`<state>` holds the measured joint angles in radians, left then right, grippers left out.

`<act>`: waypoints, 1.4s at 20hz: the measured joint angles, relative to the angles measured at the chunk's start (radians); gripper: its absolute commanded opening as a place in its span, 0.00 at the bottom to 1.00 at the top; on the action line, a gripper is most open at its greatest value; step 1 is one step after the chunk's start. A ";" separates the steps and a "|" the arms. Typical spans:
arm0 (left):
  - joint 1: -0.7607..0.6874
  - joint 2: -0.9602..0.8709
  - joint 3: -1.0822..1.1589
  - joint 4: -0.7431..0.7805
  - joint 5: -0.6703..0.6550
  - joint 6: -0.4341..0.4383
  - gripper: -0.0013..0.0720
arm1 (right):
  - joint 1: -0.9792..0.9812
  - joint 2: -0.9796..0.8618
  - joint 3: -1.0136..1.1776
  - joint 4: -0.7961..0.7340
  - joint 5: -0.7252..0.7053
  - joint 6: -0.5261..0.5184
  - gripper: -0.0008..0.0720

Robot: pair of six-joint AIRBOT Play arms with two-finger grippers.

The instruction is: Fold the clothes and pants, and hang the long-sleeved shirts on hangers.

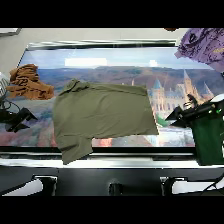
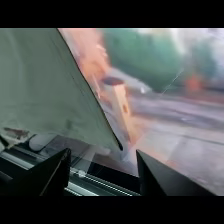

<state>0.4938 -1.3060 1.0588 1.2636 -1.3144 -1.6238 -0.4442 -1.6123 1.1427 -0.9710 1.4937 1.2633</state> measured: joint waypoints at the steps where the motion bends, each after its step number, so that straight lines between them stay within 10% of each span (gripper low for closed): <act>1: 0.002 0.005 -0.011 -0.001 0.002 0.001 0.84 | 0.007 0.003 -0.041 0.008 -0.023 -0.023 0.68; 11: 0.005 0.014 -0.041 -0.005 0.028 0.002 0.84 | 0.077 0.012 -0.221 0.095 -0.134 -0.128 0.66; 18: 0.002 0.015 -0.042 -0.006 0.020 0.001 0.84 | 0.081 0.011 -0.267 0.112 -0.174 -0.149 0.08; 28: 0.137 0.183 -0.347 -0.228 0.101 0.189 0.84 | 0.082 0.014 -0.272 0.136 -0.188 -0.153 0.05</act>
<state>0.6304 -1.1229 0.7120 1.0359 -1.2129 -1.4349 -0.3626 -1.5986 0.8703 -0.8352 1.3052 1.1107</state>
